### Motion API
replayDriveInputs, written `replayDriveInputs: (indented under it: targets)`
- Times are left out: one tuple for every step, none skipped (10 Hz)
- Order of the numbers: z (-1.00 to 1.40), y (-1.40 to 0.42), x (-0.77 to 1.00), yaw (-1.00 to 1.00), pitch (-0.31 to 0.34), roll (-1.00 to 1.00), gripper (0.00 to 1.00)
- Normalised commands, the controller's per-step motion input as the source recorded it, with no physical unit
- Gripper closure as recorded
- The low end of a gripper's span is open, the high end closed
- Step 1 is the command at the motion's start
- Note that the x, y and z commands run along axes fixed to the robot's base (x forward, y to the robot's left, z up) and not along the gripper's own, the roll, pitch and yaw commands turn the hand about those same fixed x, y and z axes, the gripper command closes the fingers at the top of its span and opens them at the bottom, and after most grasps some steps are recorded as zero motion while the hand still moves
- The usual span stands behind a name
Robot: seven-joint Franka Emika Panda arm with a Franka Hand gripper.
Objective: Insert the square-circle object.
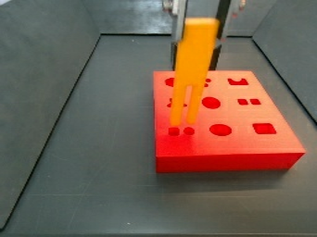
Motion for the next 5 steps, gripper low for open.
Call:
replayDriveInputs:
  targets:
    - [-0.32,0.0,0.32,-0.36,0.027,0.18,1.0]
    - [-0.17,0.0,0.0,-0.18,-0.04,-0.01,1.0]
    - [0.0,0.0,0.0,0.0,-0.084,-0.22,1.0]
    - [0.09,-0.04,0.0,0.14,-0.044,-0.17,1.0]
    - [0.05,0.0,-0.14,0.13,-0.043,-0.14,1.0]
